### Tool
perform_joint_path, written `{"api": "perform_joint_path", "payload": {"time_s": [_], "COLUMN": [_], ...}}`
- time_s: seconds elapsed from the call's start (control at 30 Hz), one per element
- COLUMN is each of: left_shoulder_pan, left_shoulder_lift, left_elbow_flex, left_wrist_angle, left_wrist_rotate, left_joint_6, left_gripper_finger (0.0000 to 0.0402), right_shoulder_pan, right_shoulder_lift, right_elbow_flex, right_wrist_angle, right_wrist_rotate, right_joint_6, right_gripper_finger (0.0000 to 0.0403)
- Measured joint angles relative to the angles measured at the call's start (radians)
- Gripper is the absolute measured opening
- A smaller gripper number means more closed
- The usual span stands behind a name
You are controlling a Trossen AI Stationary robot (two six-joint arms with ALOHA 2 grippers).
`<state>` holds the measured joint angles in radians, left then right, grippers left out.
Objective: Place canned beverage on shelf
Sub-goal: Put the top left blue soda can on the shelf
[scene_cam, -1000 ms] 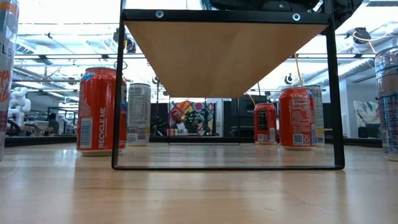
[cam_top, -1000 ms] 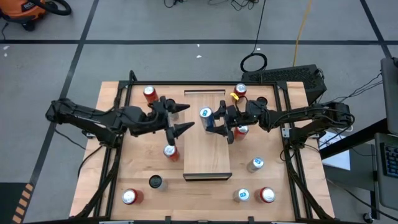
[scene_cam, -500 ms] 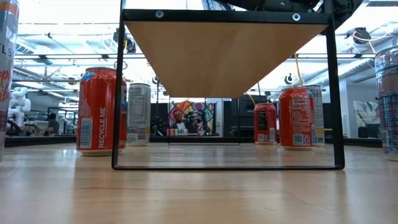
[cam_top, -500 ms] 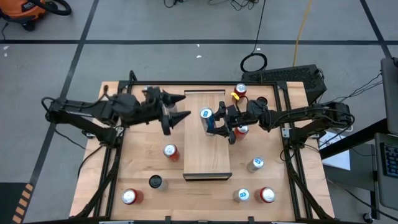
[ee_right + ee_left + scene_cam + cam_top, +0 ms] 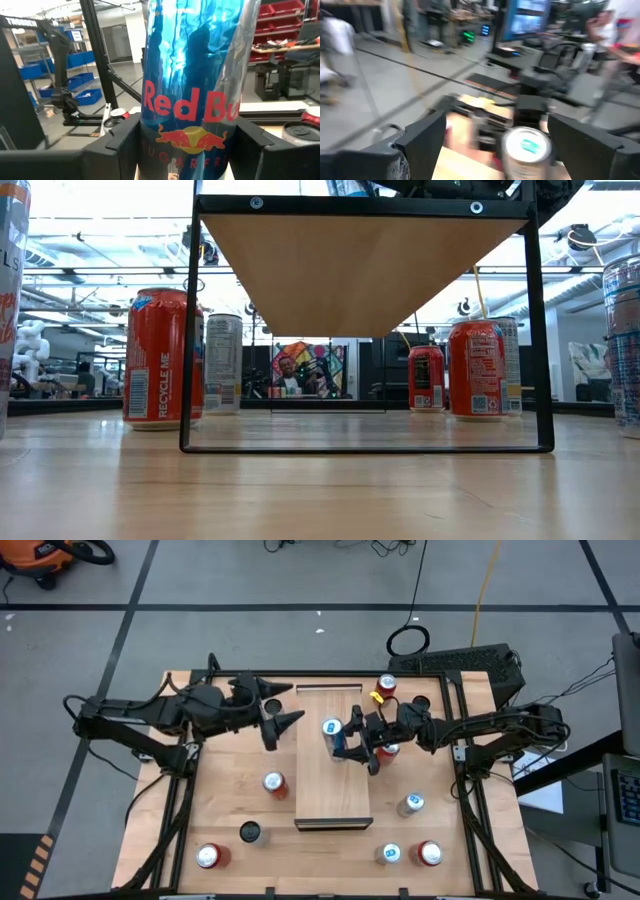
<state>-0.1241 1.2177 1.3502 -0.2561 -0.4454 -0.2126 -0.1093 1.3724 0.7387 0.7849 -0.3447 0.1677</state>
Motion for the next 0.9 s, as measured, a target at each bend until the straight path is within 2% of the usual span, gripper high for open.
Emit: {"api": "perform_joint_path", "payload": {"time_s": [0.1, 0.3, 0.47, 0.57, 0.77, 0.9], "left_shoulder_pan": [-0.001, 0.0, 0.003, 0.009, 0.071, 0.108], "left_shoulder_lift": [0.033, 0.091, 0.115, 0.12, 0.149, 0.173], "left_elbow_flex": [-0.001, -0.002, -0.002, -0.002, -0.002, -0.003], "left_wrist_angle": [-0.025, -0.021, 0.004, 0.016, 0.013, 0.024], "left_wrist_rotate": [0.081, 0.144, 0.221, 0.229, 0.293, 0.364], "left_joint_6": [-0.018, -0.018, -0.086, -0.089, -0.07, -0.056], "left_gripper_finger": [0.0352, 0.0352, 0.0352, 0.0353, 0.0392, 0.0394], "right_shoulder_pan": [0.0, 0.0, 0.0, 0.0, 0.0, 0.0], "right_shoulder_lift": [0.0, 0.0, 0.0, 0.0, 0.0, 0.0], "right_elbow_flex": [0.0, 0.0, 0.0, 0.0, 0.0, 0.0], "right_wrist_angle": [0.0, -0.003, -0.004, -0.003, -0.003, -0.003], "right_wrist_rotate": [0.001, 0.001, 0.002, 0.002, 0.002, 0.002], "right_joint_6": [-0.052, -0.111, -0.128, -0.128, -0.123, -0.102], "right_gripper_finger": [0.0204, 0.0204, 0.0204, 0.0204, 0.0204, 0.0204]}}
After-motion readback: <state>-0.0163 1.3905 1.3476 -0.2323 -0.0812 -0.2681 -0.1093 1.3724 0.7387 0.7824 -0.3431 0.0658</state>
